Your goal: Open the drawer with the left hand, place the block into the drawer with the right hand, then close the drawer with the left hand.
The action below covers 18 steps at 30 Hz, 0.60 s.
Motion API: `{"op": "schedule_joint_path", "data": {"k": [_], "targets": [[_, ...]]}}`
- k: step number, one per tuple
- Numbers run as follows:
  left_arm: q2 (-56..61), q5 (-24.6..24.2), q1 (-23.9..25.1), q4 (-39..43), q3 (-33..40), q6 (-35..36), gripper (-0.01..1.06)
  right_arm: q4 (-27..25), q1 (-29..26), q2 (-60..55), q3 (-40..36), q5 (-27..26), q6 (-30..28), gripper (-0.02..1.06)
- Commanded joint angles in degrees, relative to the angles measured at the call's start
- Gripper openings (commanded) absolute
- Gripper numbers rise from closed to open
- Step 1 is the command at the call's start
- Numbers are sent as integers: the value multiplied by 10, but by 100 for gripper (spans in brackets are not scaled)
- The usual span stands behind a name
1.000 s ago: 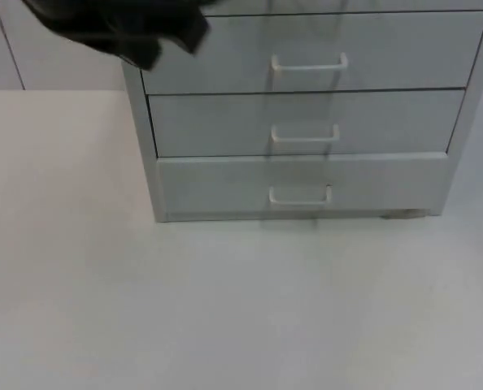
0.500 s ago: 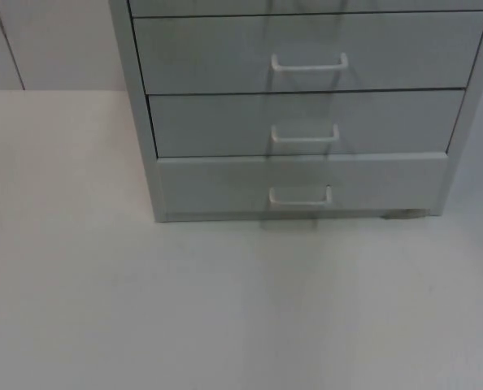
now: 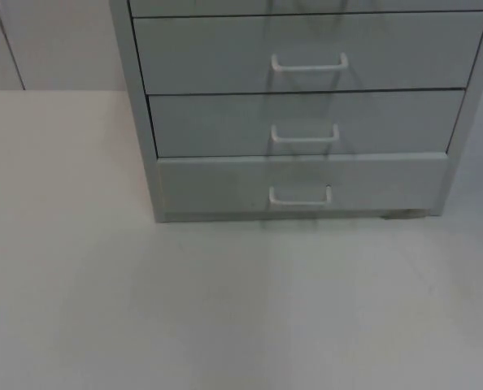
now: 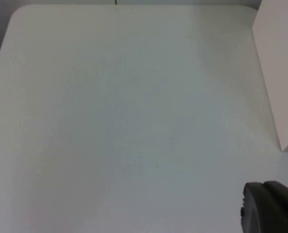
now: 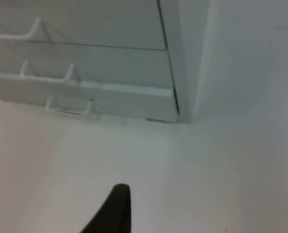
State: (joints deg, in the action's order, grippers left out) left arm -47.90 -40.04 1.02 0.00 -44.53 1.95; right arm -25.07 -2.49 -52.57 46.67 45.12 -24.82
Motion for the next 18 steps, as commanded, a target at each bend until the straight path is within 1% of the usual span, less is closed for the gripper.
{"op": "schedule_joint_path", "data": {"k": [1,3,5,7,12,13,16,18], "targets": [[31,-12,4,0,7,4,0,-38,-1,11,-2,4,-42,105],[58,-30,4,5,8,4,0,-65,-1,27,-2,7,-68,105],[66,-34,4,5,8,4,0,-71,-1,32,-2,10,-76,105],[101,-48,4,4,8,4,0,-80,-1,54,-2,16,-94,105],[177,-67,4,4,8,4,0,-83,-1,113,-13,17,-99,105],[195,-73,4,5,8,4,0,-84,-1,131,-20,16,-109,105],[256,-86,4,5,8,4,0,-98,-1,189,-54,-5,-130,105],[278,-90,4,6,8,4,0,-98,-1,206,-62,-9,-134,105]]}}
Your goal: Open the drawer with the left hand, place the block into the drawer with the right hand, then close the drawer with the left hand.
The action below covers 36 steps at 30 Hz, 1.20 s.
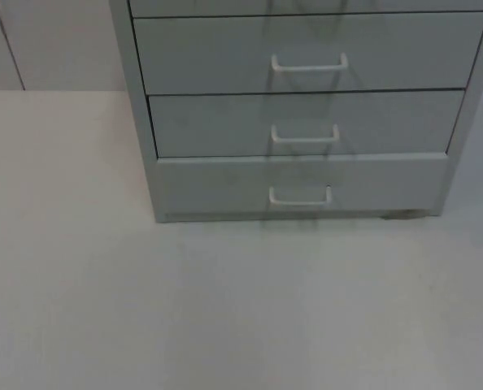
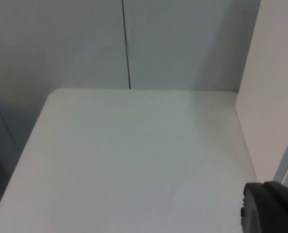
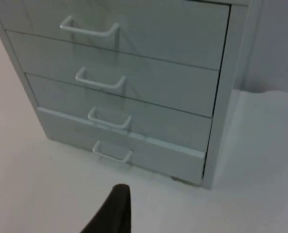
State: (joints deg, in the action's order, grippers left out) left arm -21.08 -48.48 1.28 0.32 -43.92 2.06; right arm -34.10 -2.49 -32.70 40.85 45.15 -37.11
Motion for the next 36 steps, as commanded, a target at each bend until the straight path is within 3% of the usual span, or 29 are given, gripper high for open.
{"op": "schedule_joint_path", "data": {"k": [1,4,5,10,11,14,23,24,29,36], "targets": [[30,-10,2,6,2,3,0,-5,-1,28,-13,-10,-11,105],[64,-24,2,17,2,3,0,9,-1,68,-28,-10,-11,105],[89,-40,2,29,2,3,0,38,-1,94,-33,-8,6,105],[152,-99,2,57,2,3,0,212,-1,165,-34,17,198,105],[152,-99,2,57,2,3,0,212,-1,165,-34,17,198,105],[193,-120,2,42,2,3,0,276,-1,201,-34,68,249,105],[211,-161,2,32,26,-3,0,284,-1,250,-79,106,305,105],[211,-163,2,30,45,-3,0,284,-1,261,-80,130,314,105],[211,-164,2,25,95,-25,0,294,-1,298,-80,163,313,105],[211,-127,2,-14,151,-33,0,326,-1,327,-105,182,315,105]]}}
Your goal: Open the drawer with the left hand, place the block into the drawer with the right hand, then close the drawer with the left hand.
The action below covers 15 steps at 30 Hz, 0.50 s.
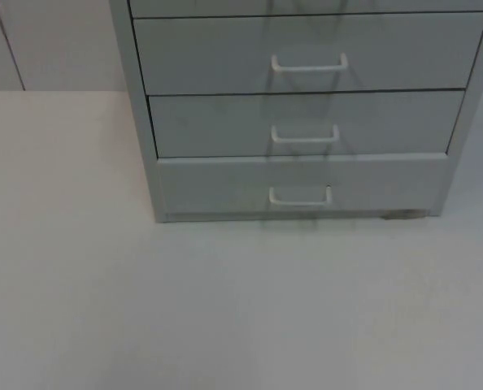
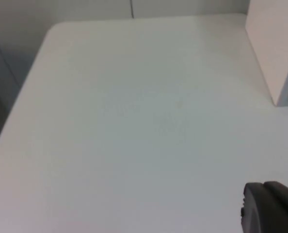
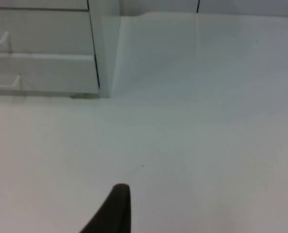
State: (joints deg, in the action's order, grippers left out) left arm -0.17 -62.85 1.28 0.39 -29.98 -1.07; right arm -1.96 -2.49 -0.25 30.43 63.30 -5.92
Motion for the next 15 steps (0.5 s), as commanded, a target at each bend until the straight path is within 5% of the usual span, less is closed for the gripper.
{"op": "schedule_joint_path", "data": {"k": [1,7,15], "targets": [[2,17,2,-14,11,-2,0,5,-1,3,-1,1,3,105],[2,17,2,-13,11,-2,0,10,-1,3,-9,-13,6,105],[2,13,2,-8,16,-1,0,66,-1,3,-9,-15,86,105]]}}
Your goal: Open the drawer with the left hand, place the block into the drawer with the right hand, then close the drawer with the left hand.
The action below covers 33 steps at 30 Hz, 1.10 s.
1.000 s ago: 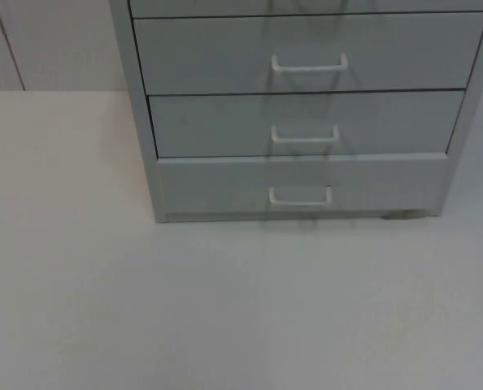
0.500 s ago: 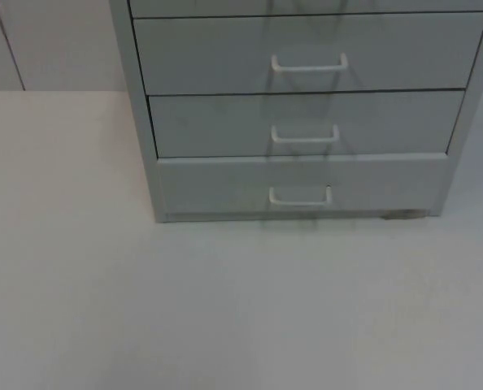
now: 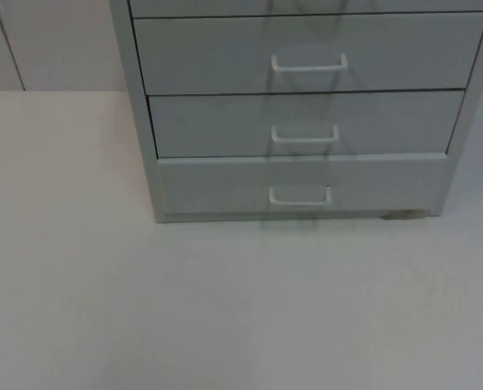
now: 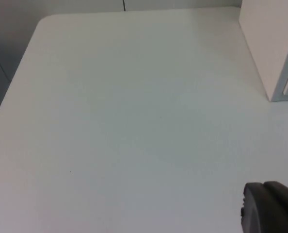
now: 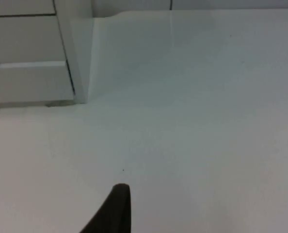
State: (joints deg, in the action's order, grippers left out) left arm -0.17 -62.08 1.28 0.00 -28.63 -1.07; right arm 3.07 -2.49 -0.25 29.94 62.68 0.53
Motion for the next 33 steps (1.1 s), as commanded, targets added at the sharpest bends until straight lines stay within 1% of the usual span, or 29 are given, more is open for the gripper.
{"op": "schedule_joint_path", "data": {"k": [1,4,6,18,20,21,23,24,25,26,27,33], "targets": [[2,6,2,-4,3,-1,0,19,-1,3,-4,-8,25,105],[2,6,2,-4,3,-1,0,20,-1,3,-4,-8,22,105],[2,6,2,-4,3,-1,0,12,-1,3,-4,-8,10,105],[2,6,2,-4,3,0,1,12,-1,3,-4,-8,10,105],[2,6,2,-4,3,0,11,12,-1,3,-4,-8,10,105],[2,6,2,-4,3,0,21,12,-1,3,-4,-8,10,105],[2,6,2,-4,3,0,48,12,-1,3,-4,-8,10,105],[2,6,2,-4,3,0,48,12,-1,3,-4,-8,10,105],[2,6,2,-4,3,0,68,12,-1,3,-4,-8,10,105],[2,6,2,-4,3,0,97,12,-1,3,-4,-8,10,105],[2,6,2,-4,3,2,105,12,-1,3,-4,-8,10,105],[2,6,2,-4,3,0,105,12,-1,3,-4,-8,10,105]]}}
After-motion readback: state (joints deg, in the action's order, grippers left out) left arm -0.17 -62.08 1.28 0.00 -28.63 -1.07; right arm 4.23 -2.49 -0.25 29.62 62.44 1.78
